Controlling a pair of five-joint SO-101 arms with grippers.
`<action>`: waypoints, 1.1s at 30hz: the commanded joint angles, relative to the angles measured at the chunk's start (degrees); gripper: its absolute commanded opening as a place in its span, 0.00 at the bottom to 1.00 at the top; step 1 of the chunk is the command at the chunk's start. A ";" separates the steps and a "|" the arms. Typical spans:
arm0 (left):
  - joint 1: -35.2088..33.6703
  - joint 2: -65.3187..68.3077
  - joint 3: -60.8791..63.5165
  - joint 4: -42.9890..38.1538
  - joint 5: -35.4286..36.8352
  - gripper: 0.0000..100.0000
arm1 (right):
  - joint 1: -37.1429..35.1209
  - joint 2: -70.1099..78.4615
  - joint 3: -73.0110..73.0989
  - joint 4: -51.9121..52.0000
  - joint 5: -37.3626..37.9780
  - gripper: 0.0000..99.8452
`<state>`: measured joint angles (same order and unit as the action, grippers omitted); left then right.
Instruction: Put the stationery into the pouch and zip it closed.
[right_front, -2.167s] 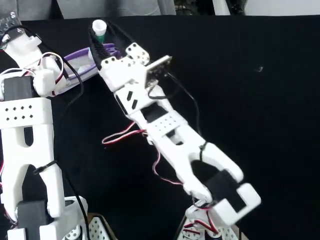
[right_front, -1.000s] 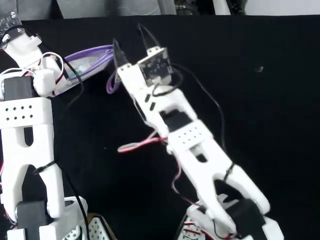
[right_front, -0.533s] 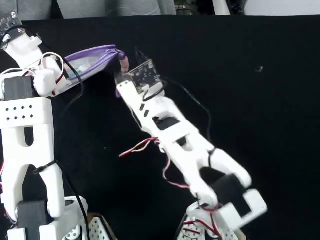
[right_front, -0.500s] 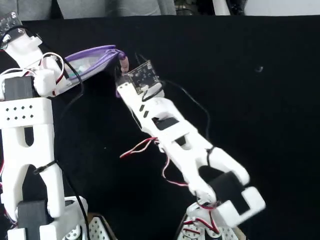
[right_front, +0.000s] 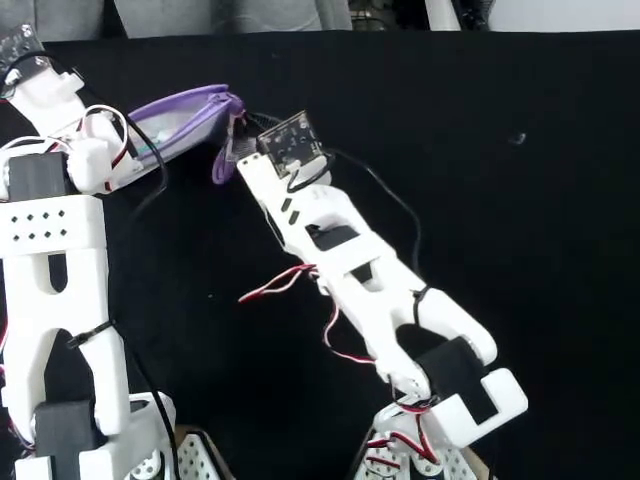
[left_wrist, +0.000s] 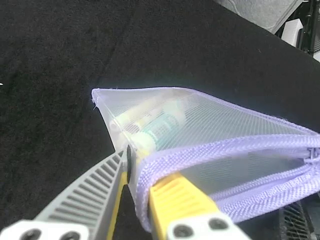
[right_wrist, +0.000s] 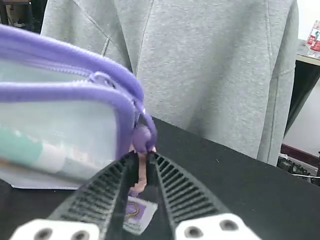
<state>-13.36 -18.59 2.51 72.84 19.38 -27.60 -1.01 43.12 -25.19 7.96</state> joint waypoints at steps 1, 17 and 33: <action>-0.57 0.18 0.92 -0.35 0.62 0.03 | 1.14 -0.48 -3.30 -1.05 0.44 0.02; -0.57 0.18 0.92 -0.18 0.62 0.03 | 1.14 9.80 -10.86 -1.23 0.44 0.18; -0.57 0.18 1.01 -0.18 0.62 0.03 | -1.05 8.48 -12.00 -1.05 0.44 0.14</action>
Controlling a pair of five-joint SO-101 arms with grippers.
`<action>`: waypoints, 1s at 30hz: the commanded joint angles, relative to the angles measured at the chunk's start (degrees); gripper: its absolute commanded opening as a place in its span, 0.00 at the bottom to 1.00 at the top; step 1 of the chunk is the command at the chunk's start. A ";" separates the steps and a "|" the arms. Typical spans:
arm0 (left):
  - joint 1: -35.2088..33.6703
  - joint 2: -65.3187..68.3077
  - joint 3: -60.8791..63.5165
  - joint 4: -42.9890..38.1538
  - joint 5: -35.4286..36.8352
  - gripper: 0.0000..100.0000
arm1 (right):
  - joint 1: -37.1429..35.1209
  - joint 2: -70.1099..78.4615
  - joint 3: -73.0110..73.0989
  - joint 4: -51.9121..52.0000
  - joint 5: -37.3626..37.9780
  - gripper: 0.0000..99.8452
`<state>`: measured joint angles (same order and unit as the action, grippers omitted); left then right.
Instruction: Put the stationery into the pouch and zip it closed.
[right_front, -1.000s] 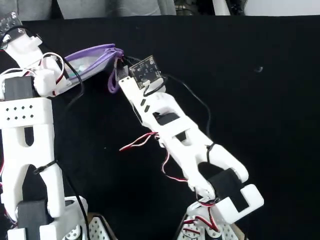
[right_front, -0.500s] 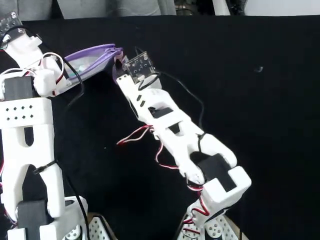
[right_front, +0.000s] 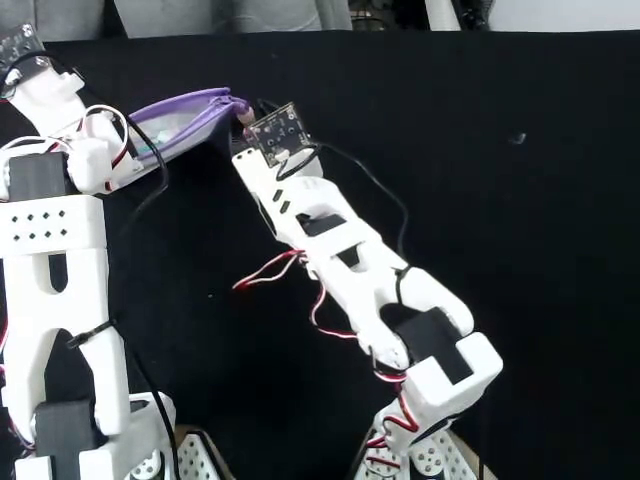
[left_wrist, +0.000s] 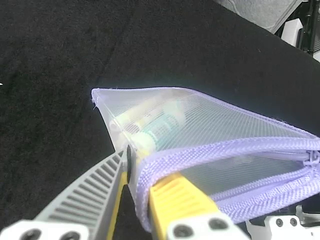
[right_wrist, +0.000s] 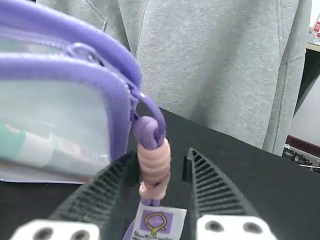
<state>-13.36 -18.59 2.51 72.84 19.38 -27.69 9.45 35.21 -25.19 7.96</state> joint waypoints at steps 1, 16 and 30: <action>-0.57 0.18 1.01 -0.18 0.62 0.03 | -0.97 -1.89 -4.44 -1.05 0.35 0.14; -0.57 0.18 1.80 -0.44 0.62 0.03 | -0.97 -2.07 -4.44 -1.05 0.35 0.10; -0.57 0.18 -1.19 -0.62 0.53 0.13 | -0.62 -2.59 -14.20 17.93 0.35 0.01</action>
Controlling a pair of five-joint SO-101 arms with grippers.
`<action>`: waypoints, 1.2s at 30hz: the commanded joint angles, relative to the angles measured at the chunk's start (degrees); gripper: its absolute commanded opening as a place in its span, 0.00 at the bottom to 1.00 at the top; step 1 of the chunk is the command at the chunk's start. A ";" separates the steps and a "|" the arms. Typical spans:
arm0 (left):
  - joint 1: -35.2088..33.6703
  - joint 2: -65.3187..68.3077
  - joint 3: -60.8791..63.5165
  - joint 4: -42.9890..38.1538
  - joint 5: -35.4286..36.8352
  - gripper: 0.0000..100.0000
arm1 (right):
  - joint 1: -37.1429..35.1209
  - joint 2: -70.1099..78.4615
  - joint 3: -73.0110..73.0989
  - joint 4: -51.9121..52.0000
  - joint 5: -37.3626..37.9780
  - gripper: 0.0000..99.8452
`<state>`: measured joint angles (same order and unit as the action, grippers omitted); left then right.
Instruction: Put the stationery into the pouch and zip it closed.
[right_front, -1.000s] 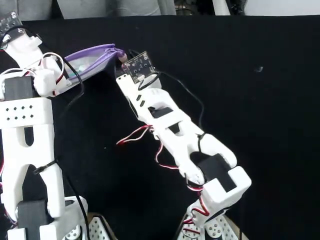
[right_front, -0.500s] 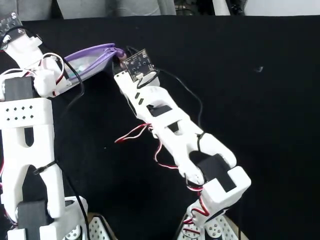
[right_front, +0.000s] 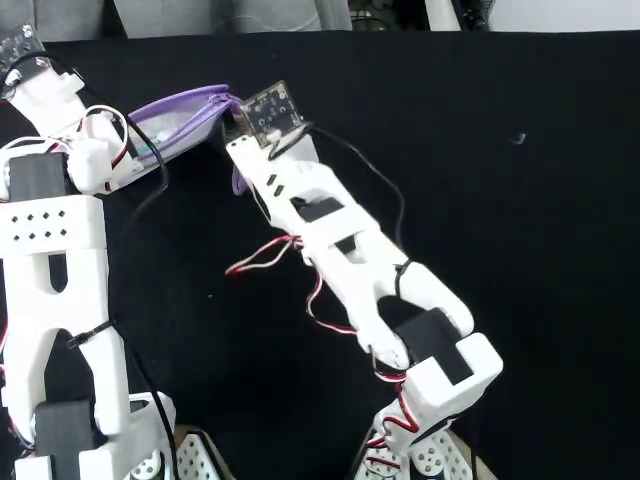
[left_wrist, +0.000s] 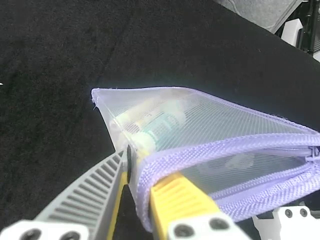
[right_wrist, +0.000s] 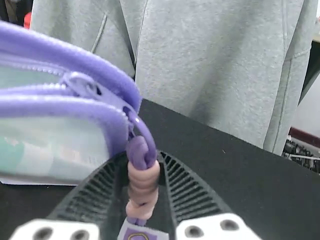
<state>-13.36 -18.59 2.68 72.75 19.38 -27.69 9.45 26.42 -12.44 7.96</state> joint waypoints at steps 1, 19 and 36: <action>-0.57 0.18 -2.07 -0.44 0.62 0.18 | -0.53 -2.59 -7.08 7.82 0.35 0.01; -5.76 -6.59 -14.81 -0.62 0.79 0.30 | 3.43 -15.78 -40.13 58.02 0.35 0.01; -10.51 -17.76 -9.45 -0.62 0.88 0.30 | 4.84 -15.78 -61.14 81.14 0.26 0.01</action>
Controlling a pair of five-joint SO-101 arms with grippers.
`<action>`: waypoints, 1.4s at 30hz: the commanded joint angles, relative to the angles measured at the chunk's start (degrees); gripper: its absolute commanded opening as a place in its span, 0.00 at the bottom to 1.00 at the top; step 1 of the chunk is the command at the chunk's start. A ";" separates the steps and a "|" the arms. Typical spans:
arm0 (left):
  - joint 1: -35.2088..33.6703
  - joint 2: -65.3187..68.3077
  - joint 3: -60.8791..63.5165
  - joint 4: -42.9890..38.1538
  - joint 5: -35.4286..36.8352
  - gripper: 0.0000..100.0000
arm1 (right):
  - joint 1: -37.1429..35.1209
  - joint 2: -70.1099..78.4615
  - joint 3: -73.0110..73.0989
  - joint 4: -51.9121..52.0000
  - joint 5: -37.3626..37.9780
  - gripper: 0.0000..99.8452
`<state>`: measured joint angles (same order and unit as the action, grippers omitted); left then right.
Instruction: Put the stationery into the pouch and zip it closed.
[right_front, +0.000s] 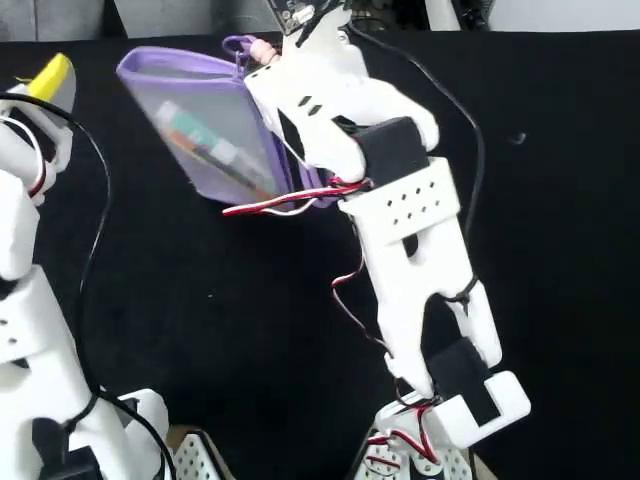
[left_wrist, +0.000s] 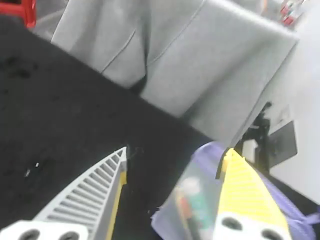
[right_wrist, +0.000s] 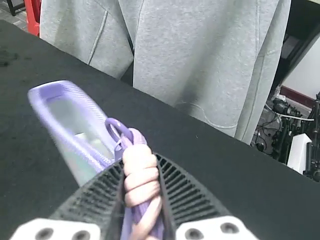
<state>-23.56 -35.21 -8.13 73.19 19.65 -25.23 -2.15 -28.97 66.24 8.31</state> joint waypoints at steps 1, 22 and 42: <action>-0.31 -1.14 2.51 -1.05 0.62 0.30 | 2.55 -4.18 -6.37 3.34 -0.09 0.01; 25.36 -7.47 31.16 -12.92 0.26 0.30 | -1.85 3.56 -14.81 9.14 2.20 0.01; 27.91 -59.60 81.36 -47.91 0.26 0.30 | -13.36 3.56 -21.32 18.02 2.11 0.01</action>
<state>3.60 -87.96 71.16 28.35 19.47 -36.84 2.42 -46.99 84.18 10.33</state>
